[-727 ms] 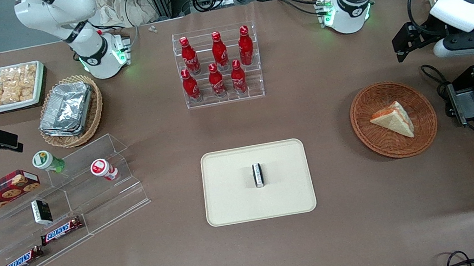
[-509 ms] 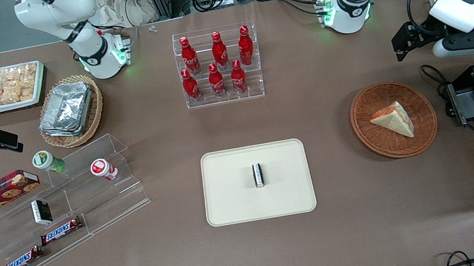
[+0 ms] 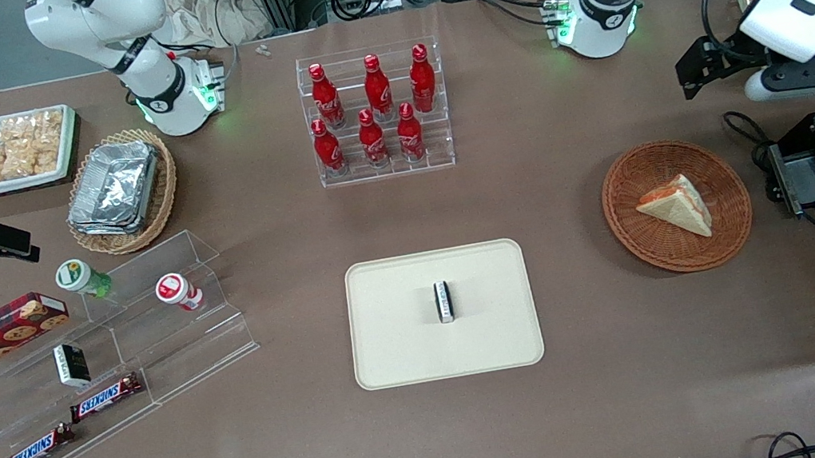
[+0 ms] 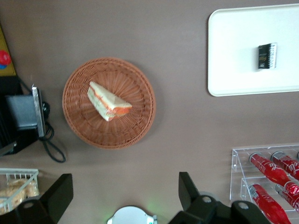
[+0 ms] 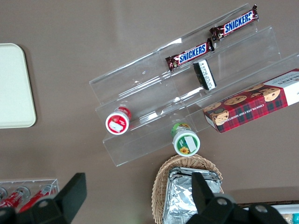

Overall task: Place sandwich from basket to tray
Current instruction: 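Move the left gripper over the wicker basket above the sandwich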

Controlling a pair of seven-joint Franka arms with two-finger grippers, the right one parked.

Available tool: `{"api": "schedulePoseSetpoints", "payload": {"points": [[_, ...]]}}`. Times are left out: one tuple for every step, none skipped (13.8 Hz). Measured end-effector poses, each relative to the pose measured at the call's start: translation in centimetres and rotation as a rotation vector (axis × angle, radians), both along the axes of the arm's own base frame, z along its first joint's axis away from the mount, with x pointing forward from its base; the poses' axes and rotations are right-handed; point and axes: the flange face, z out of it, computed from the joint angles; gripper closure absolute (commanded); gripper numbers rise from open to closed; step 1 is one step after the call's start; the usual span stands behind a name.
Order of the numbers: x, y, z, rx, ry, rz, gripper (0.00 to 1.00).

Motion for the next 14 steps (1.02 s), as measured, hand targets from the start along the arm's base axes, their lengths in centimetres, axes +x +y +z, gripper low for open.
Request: {"api": "schedulePoseSetpoints", "payload": {"points": [[0.1,0.9,-0.2,0.002,0.009,0.023,0.00],[0.3,2.0,-0.5,0.005,0.017,0.065,0.00],[0.4,3.3,-0.8,0.009,0.024,0.126,0.00],[0.6,4.4,-1.3,0.013,0.034,0.186,0.00],[0.7,5.3,-1.9,0.020,0.041,0.236,0.00],[0.9,6.2,-2.6,0.027,0.043,0.278,0.00],[1.1,7.2,-3.3,0.028,0.042,0.313,0.00],[1.2,7.9,-4.1,0.029,0.034,0.350,0.00],[1.3,8.5,-5.0,0.036,0.022,0.392,0.00],[1.3,8.8,-6.0,0.052,0.010,0.436,0.00],[1.2,8.9,-7.2,0.066,0.000,0.481,0.00],[1.0,8.8,-8.3,0.074,-0.009,0.521,0.00],[0.9,8.7,-9.5,0.077,-0.017,0.558,0.00],[0.8,8.7,-10.7,0.079,-0.021,0.591,0.00]]}}
